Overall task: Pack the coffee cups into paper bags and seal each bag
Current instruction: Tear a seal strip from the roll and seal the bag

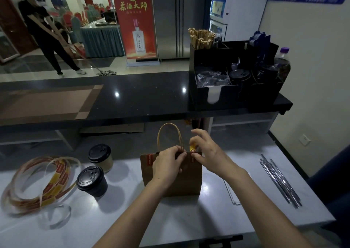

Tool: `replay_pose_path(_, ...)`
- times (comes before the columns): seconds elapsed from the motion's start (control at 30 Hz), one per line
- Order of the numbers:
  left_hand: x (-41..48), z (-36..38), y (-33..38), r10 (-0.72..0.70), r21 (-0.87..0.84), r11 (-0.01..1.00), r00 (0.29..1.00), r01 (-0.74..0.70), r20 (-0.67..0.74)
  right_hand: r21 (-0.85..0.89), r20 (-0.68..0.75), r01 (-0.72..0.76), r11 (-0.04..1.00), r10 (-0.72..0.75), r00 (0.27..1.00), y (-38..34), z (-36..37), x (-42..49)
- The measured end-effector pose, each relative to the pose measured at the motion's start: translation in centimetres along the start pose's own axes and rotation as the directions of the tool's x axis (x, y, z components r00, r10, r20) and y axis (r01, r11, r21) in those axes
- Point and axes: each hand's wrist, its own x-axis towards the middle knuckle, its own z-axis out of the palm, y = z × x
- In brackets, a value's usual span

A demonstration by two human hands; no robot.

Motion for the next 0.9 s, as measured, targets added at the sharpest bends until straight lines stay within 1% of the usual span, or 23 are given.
replay_pose_path(0.27,0.2,0.0,-0.1,0.001,-0.021,1.0,1.0,-0.001,0.011,-0.001,-0.037,-0.039,0.999,0.039,0.999,0.6,0.6,0.0)
replay_pose_path(0.4,0.2,0.1,-0.2,0.01,-0.018,1.0,1.0,-0.009,0.012,0.006,-0.024,-0.071,0.997,0.071,0.997,0.9,0.7,0.0)
replay_pose_path(0.5,0.3,0.1,-0.2,0.017,-0.018,1.0,1.0,-0.017,0.013,0.009,0.018,-0.109,0.994,0.109,0.994,0.8,0.7,0.0)
replay_pose_path(0.63,0.3,0.0,-0.3,0.022,-0.026,0.999,1.0,-0.021,0.018,0.063,0.082,-0.173,0.983,0.167,0.982,0.6,0.5,-0.1)
replay_pose_path(0.8,0.3,0.0,-0.2,0.01,-0.018,1.0,1.0,-0.01,0.021,0.096,0.211,-0.301,0.949,0.276,0.938,0.7,0.7,-0.2)
replay_pose_path(0.9,0.4,0.1,-0.3,0.004,-0.005,1.0,1.0,-0.004,0.027,0.133,0.222,-0.369,0.92,0.335,0.916,1.0,1.3,-0.5)
